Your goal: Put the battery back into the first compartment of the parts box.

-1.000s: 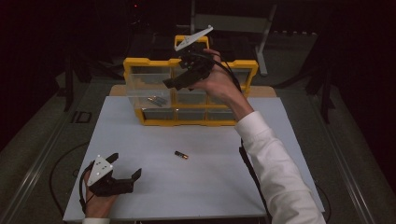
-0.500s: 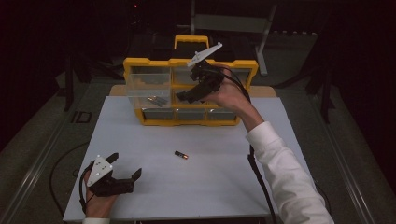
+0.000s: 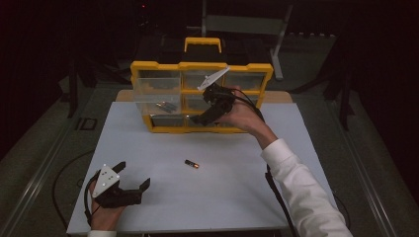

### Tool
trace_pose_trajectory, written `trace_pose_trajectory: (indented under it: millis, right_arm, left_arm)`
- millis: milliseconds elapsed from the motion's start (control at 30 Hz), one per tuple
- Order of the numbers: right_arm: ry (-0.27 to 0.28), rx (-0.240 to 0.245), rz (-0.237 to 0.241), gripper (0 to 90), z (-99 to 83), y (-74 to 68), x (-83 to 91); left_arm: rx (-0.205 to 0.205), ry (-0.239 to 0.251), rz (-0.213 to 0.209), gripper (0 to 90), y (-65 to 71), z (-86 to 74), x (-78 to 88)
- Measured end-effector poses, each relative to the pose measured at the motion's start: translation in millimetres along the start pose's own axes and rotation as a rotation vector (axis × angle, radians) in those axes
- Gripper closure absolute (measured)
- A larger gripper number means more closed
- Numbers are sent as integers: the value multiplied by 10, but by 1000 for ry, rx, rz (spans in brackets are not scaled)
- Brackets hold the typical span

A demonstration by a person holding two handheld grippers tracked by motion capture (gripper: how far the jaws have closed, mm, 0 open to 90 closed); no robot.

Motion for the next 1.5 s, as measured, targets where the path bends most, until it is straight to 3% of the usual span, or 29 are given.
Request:
trace_pose_trajectory:
  millis: [300,600,1067,1500]
  right_arm:
    - [-48,0,6,121,-176,-36,-168]
    - [-118,47,12,128,-370,-190,-363]
    - [-210,63,30,144,-656,-369,-692]
    - [-266,85,43,181,-797,-491,-934]
  left_arm:
    - [1,-2,3,0,2,1,-5]
    - [1,-2,7,0,3,1,-4]
    - [0,-8,10,0,7,1,-8]
    - [1,-7,13,0,7,1,-9]
Point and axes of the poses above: each handheld gripper's, and its own axes: x roughly backward along the jaws, z roughly out of its top, y roughly to its right, the point moved 1 cm from there along -x, roughly forward along the jaws, and after that the axes turned 4 degrees about -z, right-handed, at the moved point
